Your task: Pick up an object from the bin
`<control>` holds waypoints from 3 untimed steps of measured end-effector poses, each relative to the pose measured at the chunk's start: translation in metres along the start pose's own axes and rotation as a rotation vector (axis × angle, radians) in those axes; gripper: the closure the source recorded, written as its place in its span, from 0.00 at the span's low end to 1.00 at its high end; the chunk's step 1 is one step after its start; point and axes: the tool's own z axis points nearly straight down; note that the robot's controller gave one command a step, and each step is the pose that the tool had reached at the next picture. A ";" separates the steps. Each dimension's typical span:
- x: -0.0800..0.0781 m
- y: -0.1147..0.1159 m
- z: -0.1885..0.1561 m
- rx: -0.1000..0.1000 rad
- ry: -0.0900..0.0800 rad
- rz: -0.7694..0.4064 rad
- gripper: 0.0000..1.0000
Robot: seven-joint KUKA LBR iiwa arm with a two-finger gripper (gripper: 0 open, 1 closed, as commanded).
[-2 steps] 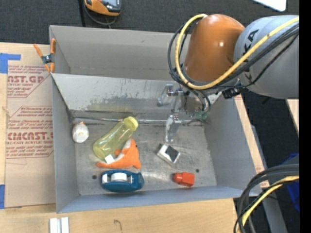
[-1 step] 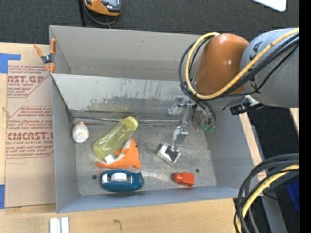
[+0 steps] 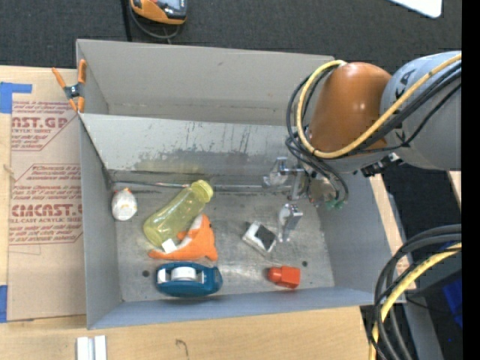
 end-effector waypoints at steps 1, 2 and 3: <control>0.003 -0.006 0.027 -0.001 -0.001 0.191 0.00; 0.014 -0.007 0.068 0.000 -0.001 0.234 0.00; 0.023 -0.009 0.088 -0.002 -0.007 0.279 1.00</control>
Offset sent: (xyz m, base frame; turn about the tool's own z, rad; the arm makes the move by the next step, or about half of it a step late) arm -0.0200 -0.0104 -0.0915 0.1436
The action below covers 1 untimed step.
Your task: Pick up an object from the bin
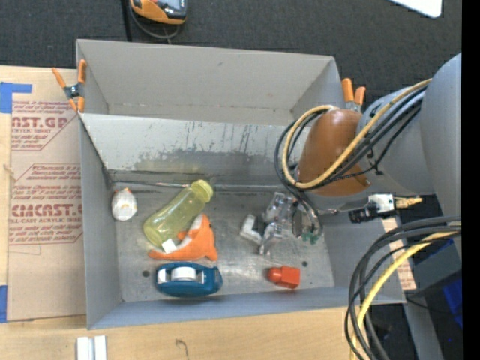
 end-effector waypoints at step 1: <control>0.000 0.000 0.000 0.000 0.000 0.000 1.00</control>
Offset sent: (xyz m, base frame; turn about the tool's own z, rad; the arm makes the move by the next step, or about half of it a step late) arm -0.0001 0.0001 0.1036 0.0000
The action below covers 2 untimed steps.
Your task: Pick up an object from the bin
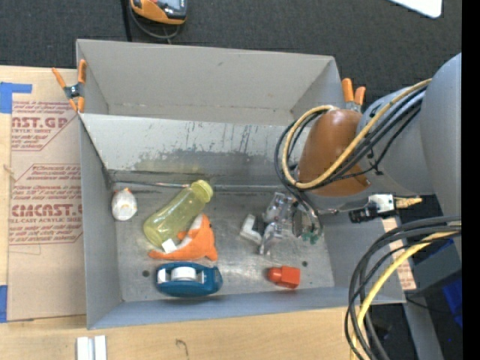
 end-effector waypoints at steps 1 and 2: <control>0.002 0.000 -0.004 0.001 0.005 0.000 1.00; 0.003 0.000 -0.023 0.003 0.013 -0.001 1.00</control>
Offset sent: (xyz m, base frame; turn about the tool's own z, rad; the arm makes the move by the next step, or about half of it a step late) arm 0.0001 0.0001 0.0387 0.0000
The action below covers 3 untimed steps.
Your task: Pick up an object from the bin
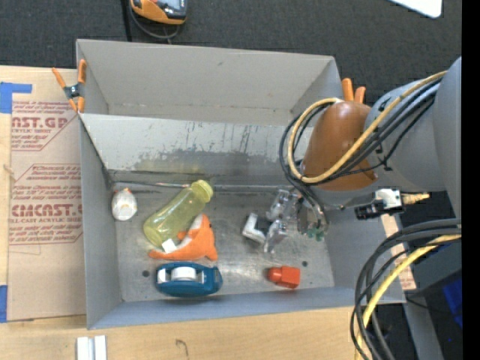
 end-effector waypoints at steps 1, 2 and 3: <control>-0.002 0.000 -0.015 -0.001 -0.005 0.000 1.00; 0.000 0.000 -0.035 0.000 -0.003 0.000 1.00; -0.002 0.001 -0.047 -0.002 -0.011 -0.001 1.00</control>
Offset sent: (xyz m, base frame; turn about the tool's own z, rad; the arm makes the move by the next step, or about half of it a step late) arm 0.0000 -0.0001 0.0529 0.0000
